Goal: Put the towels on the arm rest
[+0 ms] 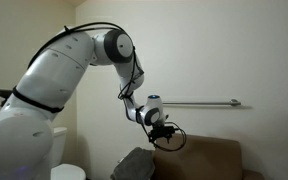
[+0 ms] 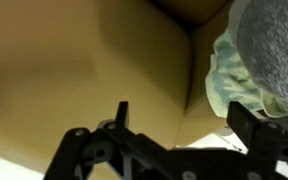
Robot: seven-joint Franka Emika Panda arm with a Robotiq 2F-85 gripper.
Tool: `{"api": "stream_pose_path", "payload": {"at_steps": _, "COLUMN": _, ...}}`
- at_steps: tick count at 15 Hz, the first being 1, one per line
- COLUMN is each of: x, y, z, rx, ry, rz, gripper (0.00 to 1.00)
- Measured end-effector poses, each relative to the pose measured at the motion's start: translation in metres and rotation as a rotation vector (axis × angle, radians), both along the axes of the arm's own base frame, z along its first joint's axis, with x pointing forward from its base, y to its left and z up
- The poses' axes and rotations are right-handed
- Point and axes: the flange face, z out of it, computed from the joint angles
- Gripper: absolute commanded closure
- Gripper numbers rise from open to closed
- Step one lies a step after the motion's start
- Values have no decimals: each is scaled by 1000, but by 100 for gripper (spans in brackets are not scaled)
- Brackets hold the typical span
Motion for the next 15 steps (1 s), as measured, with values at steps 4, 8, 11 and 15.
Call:
{"api": "stream_pose_path", "payload": {"at_steps": 4, "x": -23, "y": -114, "z": -6, "rx": 30, "ry": 40, "rz": -185, "gripper": 0}}
{"api": "stream_pose_path", "payload": {"at_steps": 8, "x": -36, "y": -179, "z": -19, "rx": 43, "ry": 106, "rz": -270, "gripper": 0}}
{"api": "stream_pose_path", "payload": {"at_steps": 11, "x": -32, "y": -169, "z": -21, "rx": 45, "ry": 108, "rz": -253, "gripper": 0}}
{"api": "stream_pose_path", "payload": {"at_steps": 15, "x": -31, "y": -167, "z": -21, "rx": 45, "ry": 107, "rz": -250, "gripper": 0}}
